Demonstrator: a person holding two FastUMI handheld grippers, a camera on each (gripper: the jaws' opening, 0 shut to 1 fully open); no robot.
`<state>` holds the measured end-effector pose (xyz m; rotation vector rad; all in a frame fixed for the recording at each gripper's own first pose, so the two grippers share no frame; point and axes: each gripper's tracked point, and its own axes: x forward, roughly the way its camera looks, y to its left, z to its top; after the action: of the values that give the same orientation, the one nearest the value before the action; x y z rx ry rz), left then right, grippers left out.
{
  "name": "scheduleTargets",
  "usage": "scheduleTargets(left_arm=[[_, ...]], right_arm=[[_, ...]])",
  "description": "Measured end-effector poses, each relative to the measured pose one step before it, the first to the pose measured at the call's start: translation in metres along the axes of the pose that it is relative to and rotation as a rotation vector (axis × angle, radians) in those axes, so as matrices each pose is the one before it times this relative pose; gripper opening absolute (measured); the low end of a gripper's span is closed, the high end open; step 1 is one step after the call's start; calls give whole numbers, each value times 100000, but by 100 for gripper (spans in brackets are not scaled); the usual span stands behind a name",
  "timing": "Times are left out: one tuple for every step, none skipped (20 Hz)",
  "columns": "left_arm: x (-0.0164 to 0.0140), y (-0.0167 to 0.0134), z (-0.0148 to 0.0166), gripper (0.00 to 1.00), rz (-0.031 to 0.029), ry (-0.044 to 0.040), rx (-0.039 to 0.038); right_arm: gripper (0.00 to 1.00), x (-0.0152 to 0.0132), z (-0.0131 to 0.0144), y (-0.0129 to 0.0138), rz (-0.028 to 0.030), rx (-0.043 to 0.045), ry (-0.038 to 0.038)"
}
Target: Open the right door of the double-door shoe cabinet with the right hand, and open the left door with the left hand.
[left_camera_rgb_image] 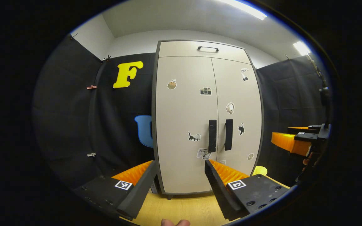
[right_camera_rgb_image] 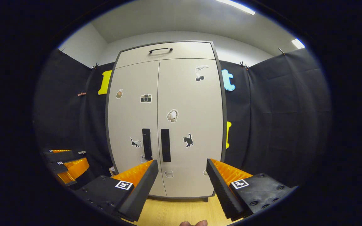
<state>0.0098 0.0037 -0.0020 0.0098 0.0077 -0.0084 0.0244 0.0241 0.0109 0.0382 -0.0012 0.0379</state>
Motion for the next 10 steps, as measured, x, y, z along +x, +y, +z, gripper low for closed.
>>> scheduleTargets(left_arm=[[14,108,-16,95,-28,181,-276],[-28,145,-28,95,-82,211,-236],[-49,213,-39,95,308,81,-227],[12,195,6,95,151,-137,-191],[22,120,-194,95,196,244,-72],[-56,124,-152,95,42,165,91],[3,143,-80,95,276,96,295],[-129,288,-58,95,533,-140,332],[-65,153,-72,95,322,18,22],[-15,-49,-43,95,-173,43,-490]], right_arm=[[97,571,88,372,643,-111,-20],[97,530,217,477,866,19,-153],[97,537,432,514,686,-80,-759],[97,619,381,272,240,-327,-997],[97,788,329,195,-31,-489,-981],[97,745,158,368,330,3,-324],[97,803,204,590,683,309,-340],[97,985,51,387,372,649,-246],[97,1104,4,381,492,521,-34],[97,1107,-199,257,-217,287,154]])
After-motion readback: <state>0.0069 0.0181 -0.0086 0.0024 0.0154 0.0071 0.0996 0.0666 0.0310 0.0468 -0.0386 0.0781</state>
